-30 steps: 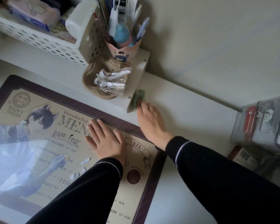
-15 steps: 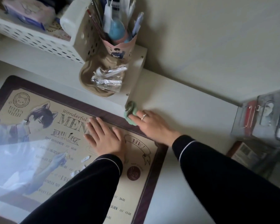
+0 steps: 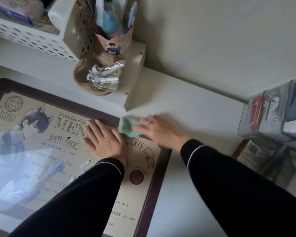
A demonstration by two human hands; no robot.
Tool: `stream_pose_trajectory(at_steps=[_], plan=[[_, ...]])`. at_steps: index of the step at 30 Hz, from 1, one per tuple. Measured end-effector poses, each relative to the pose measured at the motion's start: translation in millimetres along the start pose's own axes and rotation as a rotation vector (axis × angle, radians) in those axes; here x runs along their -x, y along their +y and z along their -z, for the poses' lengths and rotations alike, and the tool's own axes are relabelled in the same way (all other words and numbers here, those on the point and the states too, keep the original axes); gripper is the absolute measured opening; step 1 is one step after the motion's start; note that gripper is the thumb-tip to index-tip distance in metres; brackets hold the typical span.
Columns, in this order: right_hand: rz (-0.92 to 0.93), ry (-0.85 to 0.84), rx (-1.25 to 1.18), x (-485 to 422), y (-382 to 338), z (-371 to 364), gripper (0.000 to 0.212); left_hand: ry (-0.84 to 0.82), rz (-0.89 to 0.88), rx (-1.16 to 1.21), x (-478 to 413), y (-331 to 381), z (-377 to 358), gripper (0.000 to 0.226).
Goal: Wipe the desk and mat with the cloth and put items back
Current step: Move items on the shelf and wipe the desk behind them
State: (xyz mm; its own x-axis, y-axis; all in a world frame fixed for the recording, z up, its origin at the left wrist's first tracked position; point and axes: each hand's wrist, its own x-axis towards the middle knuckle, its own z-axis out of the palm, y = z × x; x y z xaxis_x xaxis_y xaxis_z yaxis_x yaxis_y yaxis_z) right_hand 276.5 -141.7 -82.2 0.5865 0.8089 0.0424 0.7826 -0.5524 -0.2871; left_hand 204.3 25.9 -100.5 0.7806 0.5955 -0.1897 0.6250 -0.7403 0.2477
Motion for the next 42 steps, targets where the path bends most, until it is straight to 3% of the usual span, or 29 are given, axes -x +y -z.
stream_pose_trajectory(at_steps=[2,4,6,8,11,13,14,15,17,19,21,23,27,28,29,30,34,35,36,38,39,42], plan=[[-0.355,0.089,0.058,-4,49,13,0.035,-0.004,0.0,0.006,0,-1,-1,0.068],[-0.83,0.205,0.142,2,104,29,0.035,-0.012,-0.004,0.011,1,-2,-1,0.067],[-1.082,0.265,0.213,7,121,38,0.031,-0.015,-0.008,0.013,0,-2,0,0.067],[-1.0,0.268,0.099,8,99,31,0.03,-0.021,-0.003,0.02,0,-2,0,0.067],[-0.567,0.093,-0.086,23,28,7,0.027,-0.022,-0.006,0.023,1,-1,1,0.067],[-0.277,-0.022,-0.087,42,0,-2,0.024,-0.023,-0.007,0.023,1,-1,1,0.067],[-0.198,-0.049,-0.071,49,6,0,0.024,-0.021,-0.009,0.02,1,-1,1,0.067],[-0.25,-0.029,-0.065,52,24,4,0.025,-0.02,-0.011,0.019,1,-1,1,0.067],[-0.626,0.131,-0.018,54,70,18,0.026,-0.02,-0.009,0.014,2,0,2,0.067],[-1.13,0.244,0.083,61,113,31,0.032,-0.024,-0.006,0.012,3,1,3,0.067],[-1.393,0.29,0.169,60,113,36,0.038,-0.03,-0.007,0.011,4,2,5,0.067],[-1.243,0.18,0.161,52,76,28,0.039,-0.033,-0.004,0.015,3,2,5,0.067],[-0.282,-0.041,0.034,70,-29,-6,0.024,-0.038,-0.009,0.036,3,2,6,0.067],[-0.13,-0.084,0.045,80,-33,-5,0.024,-0.038,-0.008,0.043,3,2,5,0.067],[-0.092,-0.082,0.057,87,-24,0,0.025,-0.038,-0.008,0.047,4,2,5,0.067],[-0.185,-0.04,0.084,93,-5,5,0.026,-0.037,-0.009,0.047,4,2,5,0.066],[-1.225,0.198,0.248,117,90,32,0.034,-0.043,-0.005,0.036,3,1,5,0.063],[-1.41,0.21,0.275,119,98,36,0.038,-0.046,-0.004,0.034,3,1,5,0.063],[-1.479,0.236,0.284,116,95,36,0.04,-0.048,-0.005,0.033,3,1,6,0.063],[-1.372,0.255,0.257,100,65,25,0.044,-0.052,-0.002,0.037,3,2,7,0.063],[-1.231,0.254,0.221,91,42,15,0.047,-0.052,-0.001,0.039,3,3,8,0.063],[-0.556,0.116,0.212,79,-42,-16,0.049,-0.05,-0.009,0.044,4,3,8,0.063]])
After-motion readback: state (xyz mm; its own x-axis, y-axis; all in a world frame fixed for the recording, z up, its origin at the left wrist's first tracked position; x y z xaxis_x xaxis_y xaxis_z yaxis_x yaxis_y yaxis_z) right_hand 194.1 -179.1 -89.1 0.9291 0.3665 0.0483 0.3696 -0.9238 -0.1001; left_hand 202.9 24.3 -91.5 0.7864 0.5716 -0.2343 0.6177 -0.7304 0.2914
